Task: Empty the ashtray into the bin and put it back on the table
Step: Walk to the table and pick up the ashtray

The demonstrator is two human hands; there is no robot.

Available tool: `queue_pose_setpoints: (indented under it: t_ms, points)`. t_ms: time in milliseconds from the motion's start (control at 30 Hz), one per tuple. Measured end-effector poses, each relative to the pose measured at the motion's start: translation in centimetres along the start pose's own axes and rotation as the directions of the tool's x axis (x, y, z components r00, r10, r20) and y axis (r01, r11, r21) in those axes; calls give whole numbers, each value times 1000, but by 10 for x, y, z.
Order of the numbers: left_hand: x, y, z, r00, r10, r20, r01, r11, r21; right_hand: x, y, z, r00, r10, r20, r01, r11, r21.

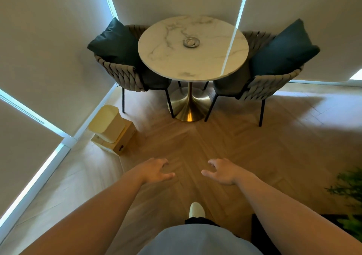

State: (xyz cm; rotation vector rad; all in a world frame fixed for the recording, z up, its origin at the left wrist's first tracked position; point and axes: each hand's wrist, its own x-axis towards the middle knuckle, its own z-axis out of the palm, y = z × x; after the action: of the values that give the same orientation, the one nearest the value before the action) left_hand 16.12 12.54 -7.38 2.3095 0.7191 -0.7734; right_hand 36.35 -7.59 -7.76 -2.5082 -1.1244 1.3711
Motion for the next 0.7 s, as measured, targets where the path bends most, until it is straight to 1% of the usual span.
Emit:
queue_pose_setpoints:
  t_ms: [200,333,500,700]
  points:
    - [41,12,-30,1000,7,-21,-7,1000,-19,33,6,-41,1000,7,15,-7,999,47]
    - [66,11,-50,1000,-3,-4,3,998,-64,55,4,-63,999,-19,36,16,997,71]
    - [110,3,-79,1000,-15,22,17,995,-99,92,0,-93,997,-15,70,7,994,108]
    - [178,-15,-131,998,35,52,-30,996,-90,151,-16,-135,1000,18,21,-21,992,128]
